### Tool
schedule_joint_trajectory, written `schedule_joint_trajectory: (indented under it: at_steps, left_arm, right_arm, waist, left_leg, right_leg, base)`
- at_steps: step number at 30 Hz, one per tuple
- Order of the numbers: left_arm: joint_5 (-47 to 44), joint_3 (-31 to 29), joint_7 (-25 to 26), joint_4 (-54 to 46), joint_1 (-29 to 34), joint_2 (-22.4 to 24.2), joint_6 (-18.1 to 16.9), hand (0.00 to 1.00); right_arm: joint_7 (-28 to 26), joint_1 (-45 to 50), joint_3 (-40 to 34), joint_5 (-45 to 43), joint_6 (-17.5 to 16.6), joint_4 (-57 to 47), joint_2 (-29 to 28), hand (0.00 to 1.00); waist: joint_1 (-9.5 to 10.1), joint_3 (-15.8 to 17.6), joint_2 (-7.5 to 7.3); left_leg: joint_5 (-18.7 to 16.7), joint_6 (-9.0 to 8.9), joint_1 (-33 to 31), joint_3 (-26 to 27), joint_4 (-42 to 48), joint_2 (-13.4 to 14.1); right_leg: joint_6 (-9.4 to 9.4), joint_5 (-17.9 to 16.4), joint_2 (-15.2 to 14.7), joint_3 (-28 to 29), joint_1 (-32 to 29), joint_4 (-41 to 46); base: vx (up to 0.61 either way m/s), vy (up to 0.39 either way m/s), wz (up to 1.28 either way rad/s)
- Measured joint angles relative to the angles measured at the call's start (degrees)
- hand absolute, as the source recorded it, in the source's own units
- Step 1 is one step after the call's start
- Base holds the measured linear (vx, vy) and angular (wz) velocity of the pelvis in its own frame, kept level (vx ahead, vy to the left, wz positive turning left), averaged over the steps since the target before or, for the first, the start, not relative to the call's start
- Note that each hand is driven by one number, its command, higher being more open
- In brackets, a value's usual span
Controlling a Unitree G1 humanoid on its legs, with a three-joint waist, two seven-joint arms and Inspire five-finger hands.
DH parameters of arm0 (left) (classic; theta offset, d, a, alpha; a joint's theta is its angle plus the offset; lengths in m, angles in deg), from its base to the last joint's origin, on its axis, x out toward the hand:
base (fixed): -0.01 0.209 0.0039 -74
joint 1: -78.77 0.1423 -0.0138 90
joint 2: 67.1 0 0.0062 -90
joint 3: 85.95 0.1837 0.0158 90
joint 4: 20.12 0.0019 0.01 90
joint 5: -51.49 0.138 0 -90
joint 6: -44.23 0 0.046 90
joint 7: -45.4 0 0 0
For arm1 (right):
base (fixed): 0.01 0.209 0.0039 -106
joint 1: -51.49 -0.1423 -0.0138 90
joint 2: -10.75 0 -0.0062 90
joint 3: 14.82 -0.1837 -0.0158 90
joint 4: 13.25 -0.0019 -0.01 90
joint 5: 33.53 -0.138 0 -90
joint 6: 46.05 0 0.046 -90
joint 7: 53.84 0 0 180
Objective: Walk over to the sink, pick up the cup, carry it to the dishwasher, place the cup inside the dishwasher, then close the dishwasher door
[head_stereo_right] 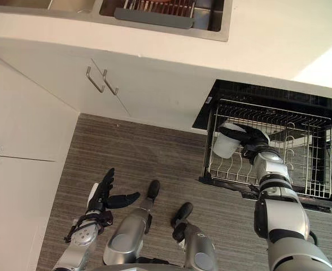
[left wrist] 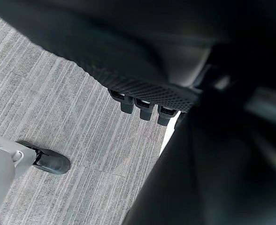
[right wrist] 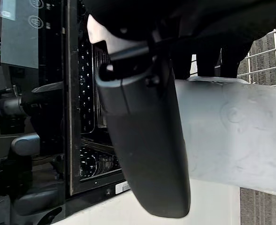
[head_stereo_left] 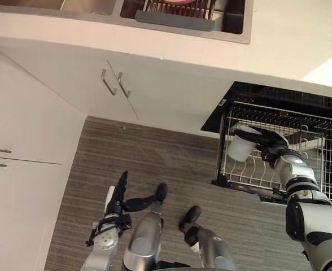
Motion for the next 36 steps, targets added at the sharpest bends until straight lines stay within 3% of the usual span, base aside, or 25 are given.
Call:
schedule_joint_trajectory:
  at_steps: [8,12,17,20,22,25,29,33,36]
  left_arm:
    - [-2.1,2.4,0.7,-0.3,0.0,0.3,0.5,1.0]
    - [-2.1,3.2,0.8,-0.3,0.1,0.3,0.7,1.0]
    - [-2.0,3.1,0.8,0.8,0.5,0.5,1.8,1.0]
    - [-1.9,3.1,0.7,1.5,1.5,0.7,2.4,1.0]
    - [-1.7,2.9,0.6,3.2,1.6,1.2,2.7,1.0]
    - [-0.8,1.4,0.4,6.3,2.7,1.7,3.0,1.0]
    - [-1.0,-4.4,-1.3,11.6,5.6,4.1,3.1,1.0]
    - [-1.0,-10.9,-2.9,16.8,9.4,6.6,2.3,1.0]
    - [-1.1,-13.8,-3.0,19.3,11.3,7.9,1.9,1.0]
  right_arm:
    - [0.8,-4.1,-3.2,-0.6,0.4,0.4,-0.2,1.0]
    - [-1.3,-5.3,-3.2,-7.8,0.4,0.3,-0.3,1.0]
    - [-5.1,-5.3,-2.9,-10.1,0.3,-0.8,-0.3,1.0]
    - [-7.9,-2.3,-2.2,-11.7,0.3,-7.0,-0.4,1.0]
    - [-9.4,1.5,-2.2,-13.5,0.3,-11.7,-0.7,1.0]
    - [-9.3,9.7,-2.1,-14.2,0.3,-19.3,-3.8,1.0]
    - [-8.8,26.2,-2.2,-17.8,-0.4,-37.7,-11.1,1.0]
    - [-9.7,44.9,-2.9,-18.3,-5.7,-55.5,-23.4,1.0]
    - [-12.1,53.7,-2.4,-18.1,-10.3,-62.1,-29.0,1.0]
  waist:
    - [-0.15,0.1,0.0]
    - [-0.16,0.1,-0.03]
    - [-0.66,0.1,-0.08]
    - [-2.36,-0.1,-0.25]
    - [-3.41,-0.5,-0.6]
    - [-4.88,-2.5,-2.24]
    - [-7.18,-7.4,-2.64]
    - [-9.9,-11.7,-2.5]
    - [-11.41,-13.1,-2.25]
  left_leg:
    - [-0.1,-0.09,0.5,1.1,0.0,0.2]
    - [-0.1,-0.09,2.4,2.3,-0.8,0.4]
    - [-0.1,-0.08,6.3,4.2,-2.8,0.9]
    - [0.0,-0.16,7.9,5.1,-3.7,1.0]
    - [-0.2,-0.42,8.6,5.6,-3.7,1.0]
    - [-0.7,-1.09,10.6,6.4,-3.7,1.0]
    - [-1.5,-1.6,12.6,8.5,-3.7,1.1]
    - [-3.2,-0.92,14.4,10.4,-3.6,1.9]
    - [-3.8,-0.98,15.6,12.0,-3.7,2.1]
  right_leg:
    - [-0.22,-0.7,-0.4,1.1,-0.6,1.6]
    - [-0.22,-0.6,-0.3,2.2,0.4,1.5]
    - [-0.08,-0.4,0.3,4.2,2.9,0.6]
    - [0.16,0.2,0.7,5.0,4.3,-0.9]
    - [0.4,0.4,0.8,5.1,5.2,-1.7]
    - [0.62,0.5,1.0,6.0,7.4,-3.1]
    - [0.81,1.3,1.5,8.0,9.3,-5.0]
    - [0.64,1.6,2.5,10.0,10.5,-6.2]
    - [0.82,1.8,2.8,11.5,11.5,-7.0]
  base:
    - [-0.01,-0.019,-0.06]
    - [0.0,-0.019,-0.15]
    - [0.01,-0.016,-0.22]
    - [0.04,-0.006,-0.16]
    - [0.05,0.001,-0.06]
    - [0.06,-0.007,-0.17]
    - [0.04,-0.002,-0.24]
    - [0.0,0.001,-0.27]
    - [-0.02,0.007,-0.32]
